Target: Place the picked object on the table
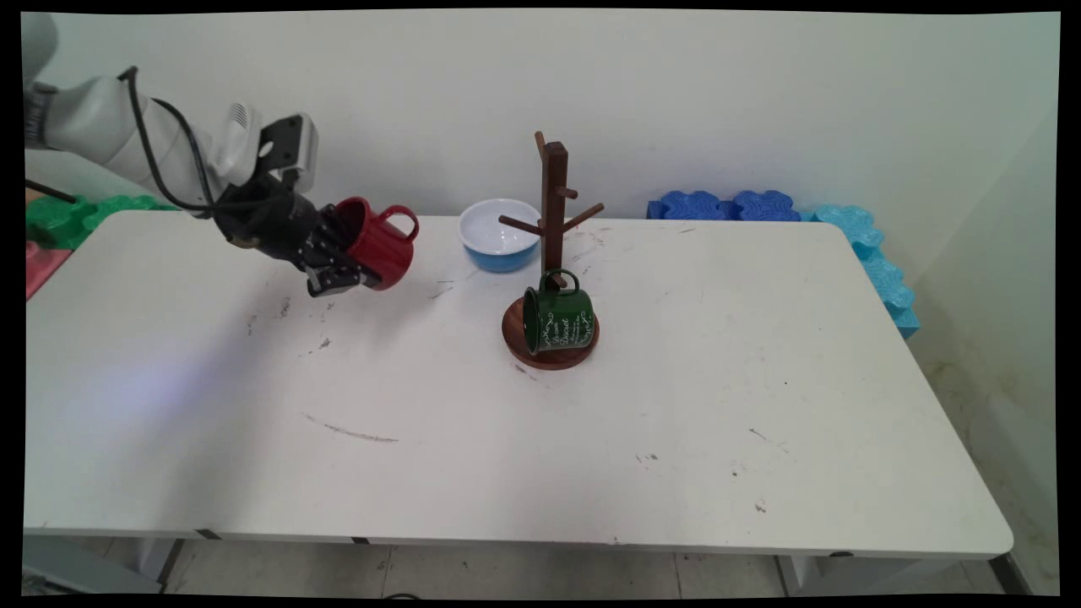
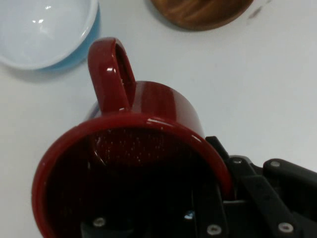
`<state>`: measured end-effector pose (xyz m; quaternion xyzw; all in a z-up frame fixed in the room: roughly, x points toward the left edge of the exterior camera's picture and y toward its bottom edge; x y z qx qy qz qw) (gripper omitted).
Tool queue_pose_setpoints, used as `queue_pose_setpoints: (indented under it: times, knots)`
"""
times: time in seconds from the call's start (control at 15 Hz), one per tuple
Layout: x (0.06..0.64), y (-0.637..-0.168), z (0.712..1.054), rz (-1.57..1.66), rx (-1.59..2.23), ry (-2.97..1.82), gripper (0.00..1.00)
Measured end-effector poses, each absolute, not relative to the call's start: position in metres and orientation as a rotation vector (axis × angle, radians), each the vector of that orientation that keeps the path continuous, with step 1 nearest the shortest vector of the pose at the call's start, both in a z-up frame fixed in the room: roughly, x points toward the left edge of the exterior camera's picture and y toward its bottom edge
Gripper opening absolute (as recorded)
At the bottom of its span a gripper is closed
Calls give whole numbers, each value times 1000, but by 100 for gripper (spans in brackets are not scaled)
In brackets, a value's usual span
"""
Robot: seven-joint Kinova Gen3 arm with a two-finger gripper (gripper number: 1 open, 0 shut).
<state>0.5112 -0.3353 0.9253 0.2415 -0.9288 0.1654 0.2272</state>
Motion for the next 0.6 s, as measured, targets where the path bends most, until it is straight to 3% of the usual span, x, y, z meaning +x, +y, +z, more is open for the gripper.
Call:
queue_pose_setpoints:
  times: [0.6]
  knots:
    - [501,-366,884,475,506,-2678,0]
